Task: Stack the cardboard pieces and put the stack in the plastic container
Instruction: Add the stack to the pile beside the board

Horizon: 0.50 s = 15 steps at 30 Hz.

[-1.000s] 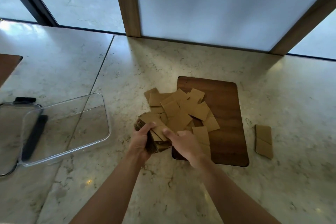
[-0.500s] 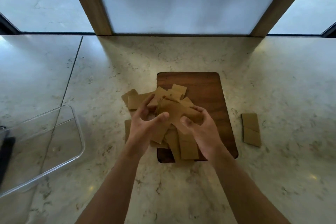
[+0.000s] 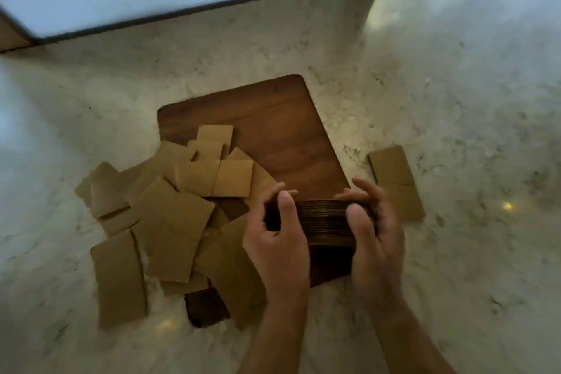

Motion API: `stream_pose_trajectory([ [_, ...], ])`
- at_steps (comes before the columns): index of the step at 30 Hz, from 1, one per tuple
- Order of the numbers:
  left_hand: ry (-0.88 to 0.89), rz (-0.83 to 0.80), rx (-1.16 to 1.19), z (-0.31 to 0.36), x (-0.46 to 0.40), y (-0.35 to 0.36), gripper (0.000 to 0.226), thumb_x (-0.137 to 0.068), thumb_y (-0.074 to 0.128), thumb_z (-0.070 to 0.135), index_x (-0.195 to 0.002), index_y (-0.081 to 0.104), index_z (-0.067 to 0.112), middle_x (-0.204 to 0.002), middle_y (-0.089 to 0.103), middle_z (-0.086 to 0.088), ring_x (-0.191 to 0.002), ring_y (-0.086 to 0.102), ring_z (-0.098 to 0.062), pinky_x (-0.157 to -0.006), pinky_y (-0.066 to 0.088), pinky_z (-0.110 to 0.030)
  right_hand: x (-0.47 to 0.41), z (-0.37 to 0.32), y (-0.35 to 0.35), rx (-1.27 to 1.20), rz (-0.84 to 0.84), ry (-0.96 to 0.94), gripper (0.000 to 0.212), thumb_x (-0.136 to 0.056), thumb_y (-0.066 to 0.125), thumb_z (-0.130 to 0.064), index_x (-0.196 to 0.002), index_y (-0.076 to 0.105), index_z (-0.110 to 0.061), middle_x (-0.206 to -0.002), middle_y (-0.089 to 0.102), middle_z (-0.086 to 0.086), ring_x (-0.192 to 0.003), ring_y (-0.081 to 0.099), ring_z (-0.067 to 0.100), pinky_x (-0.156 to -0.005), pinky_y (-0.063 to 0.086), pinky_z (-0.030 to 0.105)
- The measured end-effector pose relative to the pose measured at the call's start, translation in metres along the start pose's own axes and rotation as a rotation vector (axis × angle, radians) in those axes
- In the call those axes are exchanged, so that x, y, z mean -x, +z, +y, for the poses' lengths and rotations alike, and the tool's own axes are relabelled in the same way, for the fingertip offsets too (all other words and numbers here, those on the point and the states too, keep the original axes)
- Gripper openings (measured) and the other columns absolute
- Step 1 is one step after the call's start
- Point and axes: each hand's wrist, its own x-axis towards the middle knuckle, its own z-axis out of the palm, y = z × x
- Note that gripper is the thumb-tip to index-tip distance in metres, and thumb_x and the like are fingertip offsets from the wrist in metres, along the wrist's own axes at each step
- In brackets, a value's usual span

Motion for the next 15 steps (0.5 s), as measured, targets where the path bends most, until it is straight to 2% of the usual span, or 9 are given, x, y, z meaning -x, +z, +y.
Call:
stream_pose_trajectory([
  [3,0.116,0.031,0.000,-0.006,0.001,0.004,0.020,-0.104,0.062,0.014,-0.117,0.072,0.024,-0.108,0.078,0.012,-0.105,0.073,-0.007,-0.089,0.061,-0.032,-0.008,-0.001,0.012,0.006,0.158,0.000,0.020,-0.093,0.063,-0.036,-0.110,0.070,-0.031,-0.100,0.075,-0.004,-0.092,0.073,0.014,-0.073,0.062,0.035],
  [5,0.161,0.009,-0.011,-0.011,-0.003,0.003,0.024,-0.104,0.061,0.012,-0.125,0.069,0.021,-0.115,0.077,0.010,-0.112,0.071,-0.006,-0.094,0.058,-0.029,-0.013,0.006,0.012,0.088,0.145,-0.009,0.011,-0.098,0.063,-0.030,-0.105,0.071,-0.033,-0.100,0.074,-0.010,-0.095,0.071,0.009,-0.075,0.060,0.029],
  [8,0.193,-0.047,0.000,-0.012,-0.008,0.003,0.028,-0.105,0.058,0.011,-0.131,0.068,0.017,-0.117,0.077,0.008,-0.115,0.071,-0.009,-0.096,0.057,-0.028,-0.016,0.013,0.005,0.134,0.087,-0.027,0.012,-0.099,0.060,-0.031,-0.106,0.070,-0.032,-0.100,0.074,-0.013,-0.097,0.069,0.006,-0.074,0.055,0.019],
  [12,0.153,-0.165,0.066,-0.015,-0.009,0.002,0.028,-0.105,0.054,0.021,-0.130,0.068,0.017,-0.113,0.079,0.004,-0.110,0.073,-0.011,-0.085,0.058,-0.025,-0.015,0.016,0.004,0.060,0.012,-0.027,0.019,-0.104,0.049,-0.032,-0.103,0.067,-0.036,-0.102,0.072,-0.008,-0.097,0.069,0.013,-0.077,0.058,0.033],
  [15,0.152,-0.195,0.068,-0.019,-0.012,0.000,0.022,-0.107,0.053,0.013,-0.121,0.070,0.015,-0.110,0.079,0.004,-0.107,0.073,-0.009,-0.085,0.057,-0.021,-0.019,0.018,0.004,0.166,0.010,-0.065,0.024,-0.104,0.044,-0.033,-0.093,0.065,-0.031,-0.090,0.070,-0.009,-0.083,0.066,0.009,-0.068,0.055,0.033],
])
